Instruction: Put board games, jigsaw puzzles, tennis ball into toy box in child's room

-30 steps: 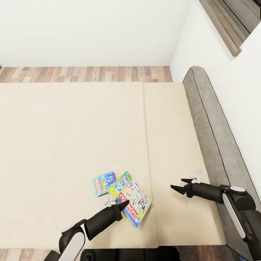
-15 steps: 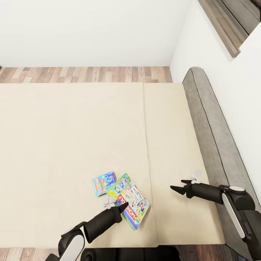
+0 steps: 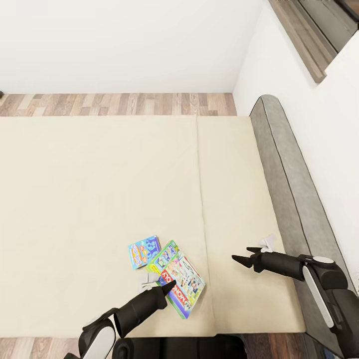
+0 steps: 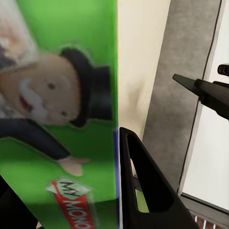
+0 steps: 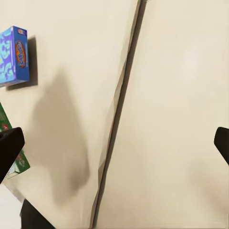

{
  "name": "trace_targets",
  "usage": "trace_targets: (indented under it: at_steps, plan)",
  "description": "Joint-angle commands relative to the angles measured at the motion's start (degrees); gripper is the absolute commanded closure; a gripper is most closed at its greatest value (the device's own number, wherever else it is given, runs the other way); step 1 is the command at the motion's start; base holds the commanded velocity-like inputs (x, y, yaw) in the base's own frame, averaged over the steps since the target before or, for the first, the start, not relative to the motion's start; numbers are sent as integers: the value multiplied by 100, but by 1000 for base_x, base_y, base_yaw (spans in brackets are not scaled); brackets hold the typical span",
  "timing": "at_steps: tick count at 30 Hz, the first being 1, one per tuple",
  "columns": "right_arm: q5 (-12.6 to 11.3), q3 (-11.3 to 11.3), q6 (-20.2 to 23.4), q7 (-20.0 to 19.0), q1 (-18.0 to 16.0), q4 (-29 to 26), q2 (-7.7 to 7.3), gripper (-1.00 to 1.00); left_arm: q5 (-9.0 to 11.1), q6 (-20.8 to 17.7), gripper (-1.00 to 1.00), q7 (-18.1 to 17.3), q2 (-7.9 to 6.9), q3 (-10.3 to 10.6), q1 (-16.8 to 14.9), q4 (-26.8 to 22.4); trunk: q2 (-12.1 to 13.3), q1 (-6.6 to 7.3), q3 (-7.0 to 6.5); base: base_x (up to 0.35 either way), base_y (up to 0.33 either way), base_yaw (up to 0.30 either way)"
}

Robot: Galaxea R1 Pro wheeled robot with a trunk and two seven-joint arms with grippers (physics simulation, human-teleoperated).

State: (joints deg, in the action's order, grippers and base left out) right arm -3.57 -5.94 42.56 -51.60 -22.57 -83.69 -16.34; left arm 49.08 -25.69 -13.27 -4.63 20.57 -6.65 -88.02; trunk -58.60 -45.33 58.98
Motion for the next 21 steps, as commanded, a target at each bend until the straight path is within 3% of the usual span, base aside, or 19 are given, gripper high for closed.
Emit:
trace_targets:
  at_steps: [1,12,21]
  plan:
    - [-42,-2,51,-7,-2,-3,6,-100,40,-26,100,2,-3,1,-1,-3,39,22,-16,0,0,0]
    - [-12,48,116,-12,-2,-7,38,-100,63,-33,100,7,-3,-6,9,-1,480,264,-254,0,0,-21]
    - [-4,62,128,2,-2,-7,42,-100,92,-63,100,10,-3,-136,13,-1,841,461,-490,0,0,-10]
